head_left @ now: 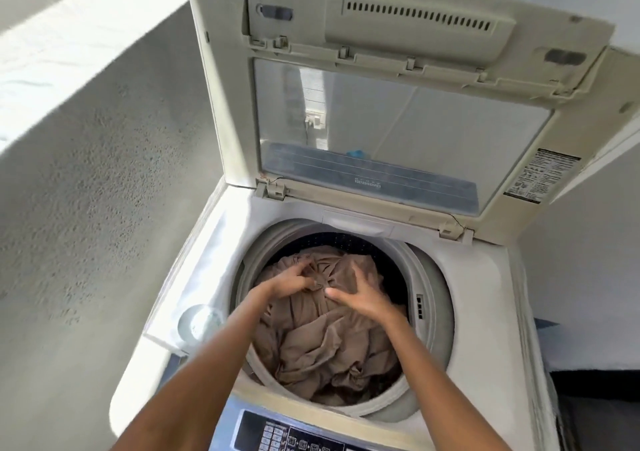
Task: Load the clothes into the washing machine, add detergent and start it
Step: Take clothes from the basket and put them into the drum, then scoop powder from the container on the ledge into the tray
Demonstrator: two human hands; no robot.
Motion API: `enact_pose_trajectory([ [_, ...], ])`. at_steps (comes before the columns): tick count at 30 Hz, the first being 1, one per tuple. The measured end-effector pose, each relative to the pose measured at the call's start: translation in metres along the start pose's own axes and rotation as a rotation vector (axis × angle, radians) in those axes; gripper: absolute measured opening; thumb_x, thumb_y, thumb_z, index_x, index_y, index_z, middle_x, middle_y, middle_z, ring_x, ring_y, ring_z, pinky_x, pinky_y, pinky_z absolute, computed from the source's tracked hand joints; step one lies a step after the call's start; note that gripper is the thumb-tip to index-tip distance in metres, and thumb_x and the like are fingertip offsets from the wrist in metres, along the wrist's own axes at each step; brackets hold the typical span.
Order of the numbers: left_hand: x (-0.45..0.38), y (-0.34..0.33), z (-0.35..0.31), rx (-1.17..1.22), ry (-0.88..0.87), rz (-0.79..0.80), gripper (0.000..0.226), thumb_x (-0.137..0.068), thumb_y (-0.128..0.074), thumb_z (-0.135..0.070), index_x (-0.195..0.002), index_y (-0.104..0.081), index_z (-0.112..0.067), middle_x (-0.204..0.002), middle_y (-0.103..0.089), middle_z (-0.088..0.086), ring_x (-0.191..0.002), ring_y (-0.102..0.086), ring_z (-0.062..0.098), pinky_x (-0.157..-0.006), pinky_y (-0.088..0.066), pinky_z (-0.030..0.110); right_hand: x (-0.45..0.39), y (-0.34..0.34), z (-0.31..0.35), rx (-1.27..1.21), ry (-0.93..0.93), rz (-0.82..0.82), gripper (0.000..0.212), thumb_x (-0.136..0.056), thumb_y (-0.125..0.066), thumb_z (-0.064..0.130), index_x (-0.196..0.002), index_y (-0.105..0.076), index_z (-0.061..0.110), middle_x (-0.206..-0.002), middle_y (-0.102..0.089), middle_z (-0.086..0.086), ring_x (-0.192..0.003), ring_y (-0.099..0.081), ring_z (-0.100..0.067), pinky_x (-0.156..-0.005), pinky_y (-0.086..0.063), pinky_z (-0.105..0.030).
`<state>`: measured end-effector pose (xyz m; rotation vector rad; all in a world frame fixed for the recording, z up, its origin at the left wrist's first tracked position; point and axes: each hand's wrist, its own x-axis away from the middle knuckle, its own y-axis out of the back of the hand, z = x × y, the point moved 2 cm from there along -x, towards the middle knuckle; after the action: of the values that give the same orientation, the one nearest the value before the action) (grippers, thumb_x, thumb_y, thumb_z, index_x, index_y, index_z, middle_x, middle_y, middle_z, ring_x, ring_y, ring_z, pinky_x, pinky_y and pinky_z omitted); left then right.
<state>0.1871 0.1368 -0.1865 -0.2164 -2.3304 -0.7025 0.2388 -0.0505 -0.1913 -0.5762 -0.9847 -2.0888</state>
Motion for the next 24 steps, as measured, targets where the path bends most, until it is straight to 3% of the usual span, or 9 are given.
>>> enact_pose_trajectory([
  [2, 0.000, -0.006, -0.007, -0.097, 0.006, -0.128, 0.085, -0.089, -0.052, -0.053, -0.152, -0.004, -0.026, -0.160, -0.005, 0.012, -0.147, -0.002, 0.029, -0.119, -0.008, 0.044, 0.003, -0.027, 0.004, 0.136, 0.009, -0.035, 0.118, -0.068, -0.069, 0.065, -0.150, 0.010, 0.034, -0.157, 0.019, -0.008, -0.145, 0.012, -0.035, -0.115, -0.011, -0.053],
  [6, -0.006, -0.051, 0.000, -0.436, 0.083, -0.025, 0.109, -0.076, -0.047, -0.077, -0.149, 0.018, -0.030, -0.154, 0.029, 0.009, -0.141, 0.027, 0.031, -0.109, 0.006, 0.068, -0.011, -0.076, -0.018, 0.387, -0.064, -0.065, 0.116, -0.072, -0.066, 0.062, -0.149, 0.015, 0.031, -0.154, 0.027, 0.000, -0.142, 0.023, -0.037, -0.112, -0.004, -0.061],
  [11, -0.018, -0.063, 0.013, -0.476, 0.130, 0.014, 0.110, -0.075, -0.043, -0.080, -0.147, 0.022, -0.028, -0.151, 0.035, 0.005, -0.141, 0.029, 0.028, -0.106, 0.004, 0.073, -0.026, -0.080, -0.032, 0.472, -0.002, -0.081, 0.114, -0.073, -0.062, 0.063, -0.146, 0.019, 0.029, -0.142, 0.032, 0.009, -0.138, 0.028, -0.028, -0.113, 0.013, -0.052],
  [15, -0.016, -0.056, 0.008, -0.425, 0.125, 0.028, 0.101, -0.079, -0.044, -0.075, -0.151, 0.010, -0.028, -0.156, 0.025, 0.004, -0.144, 0.023, 0.028, -0.108, 0.000, 0.071, -0.030, -0.074, -0.038, 0.445, -0.051, -0.050, 0.119, -0.061, -0.060, 0.074, -0.142, 0.021, 0.043, -0.157, 0.019, 0.002, -0.144, 0.018, -0.031, -0.117, -0.006, -0.056],
  [16, -0.016, -0.053, 0.009, -0.375, 0.116, -0.001, 0.094, -0.082, -0.044, -0.071, -0.152, 0.001, -0.027, -0.158, 0.016, 0.004, -0.146, 0.015, 0.028, -0.110, -0.003, 0.069, -0.027, -0.068, -0.035, 0.400, -0.043, -0.022, 0.117, -0.065, -0.064, 0.069, -0.148, 0.013, 0.038, -0.159, 0.013, -0.004, -0.145, 0.014, -0.032, -0.119, -0.006, -0.052],
  [18, -0.014, -0.047, 0.006, -0.168, 0.069, -0.134, 0.070, -0.090, -0.046, -0.058, -0.147, -0.029, -0.021, -0.157, -0.019, 0.008, -0.145, -0.018, 0.028, -0.114, -0.022, 0.053, -0.011, -0.047, -0.022, 0.240, 0.012, 0.021, 0.102, -0.075, -0.069, 0.054, -0.152, -0.008, 0.024, -0.158, -0.009, -0.010, -0.146, -0.008, -0.030, -0.119, -0.016, -0.041],
  [20, -0.007, -0.038, -0.007, 0.145, 0.037, -0.351, 0.044, -0.095, -0.049, -0.039, -0.130, -0.051, -0.013, -0.136, -0.053, 0.010, -0.126, -0.048, 0.025, -0.103, -0.039, 0.033, 0.005, -0.020, -0.004, 0.013, 0.056, -0.111, 0.075, -0.085, -0.066, 0.041, -0.146, -0.032, 0.016, -0.149, -0.037, -0.010, -0.137, -0.036, -0.024, -0.110, -0.032, -0.029],
  [22, 0.005, -0.026, -0.033, 0.465, 0.012, -0.548, 0.032, -0.096, -0.050, -0.025, -0.123, -0.055, -0.007, -0.124, -0.060, 0.011, -0.116, -0.055, 0.024, -0.094, -0.039, 0.026, 0.019, 0.005, 0.013, -0.277, 0.052, -0.399, 0.047, -0.092, -0.058, 0.030, -0.135, -0.047, 0.013, -0.136, -0.053, -0.009, -0.120, -0.052, -0.019, -0.097, -0.039, -0.026],
  [24, 0.010, -0.014, -0.064, 0.766, -0.021, -0.624, 0.031, -0.096, -0.050, -0.020, -0.123, -0.053, -0.005, -0.124, -0.058, 0.013, -0.112, -0.055, 0.025, -0.092, -0.039, 0.027, 0.025, 0.022, 0.030, -0.702, 0.018, -0.568, 0.036, -0.096, -0.053, 0.027, -0.129, -0.051, 0.011, -0.124, -0.059, -0.008, -0.104, -0.057, -0.016, -0.090, -0.044, -0.027],
])
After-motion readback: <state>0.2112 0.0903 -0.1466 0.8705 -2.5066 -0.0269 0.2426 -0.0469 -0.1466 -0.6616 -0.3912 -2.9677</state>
